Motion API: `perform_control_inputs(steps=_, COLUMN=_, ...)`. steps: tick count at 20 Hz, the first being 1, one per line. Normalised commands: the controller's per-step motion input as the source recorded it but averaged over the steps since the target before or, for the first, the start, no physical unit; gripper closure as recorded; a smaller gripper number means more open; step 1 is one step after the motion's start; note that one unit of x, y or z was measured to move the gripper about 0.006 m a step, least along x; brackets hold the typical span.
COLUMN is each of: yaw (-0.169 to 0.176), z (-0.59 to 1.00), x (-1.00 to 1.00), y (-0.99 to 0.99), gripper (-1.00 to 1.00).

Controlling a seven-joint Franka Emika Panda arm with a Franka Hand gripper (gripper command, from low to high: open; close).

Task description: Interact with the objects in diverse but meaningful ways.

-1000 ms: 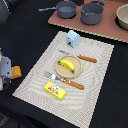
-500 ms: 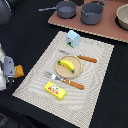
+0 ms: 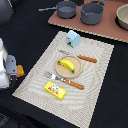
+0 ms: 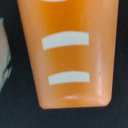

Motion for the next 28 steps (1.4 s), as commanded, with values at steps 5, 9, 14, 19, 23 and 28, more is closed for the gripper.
perform_control_inputs(steps=5, yaw=-0.060, z=0.97, x=0.58, y=0.11, gripper=-1.00)
perform_control_inputs(steps=9, yaw=-0.088, z=0.89, x=0.85, y=0.04, gripper=-1.00)
perform_control_inputs(steps=14, yaw=-0.117, z=0.61, x=0.82, y=0.00, gripper=-1.00)
perform_control_inputs(steps=19, yaw=-0.124, z=0.57, x=0.83, y=0.00, gripper=-1.00)
perform_control_inputs(steps=23, yaw=-0.122, z=0.54, x=0.84, y=-0.02, gripper=-1.00)
perform_control_inputs(steps=28, yaw=-0.080, z=0.34, x=0.84, y=-0.05, gripper=-1.00)
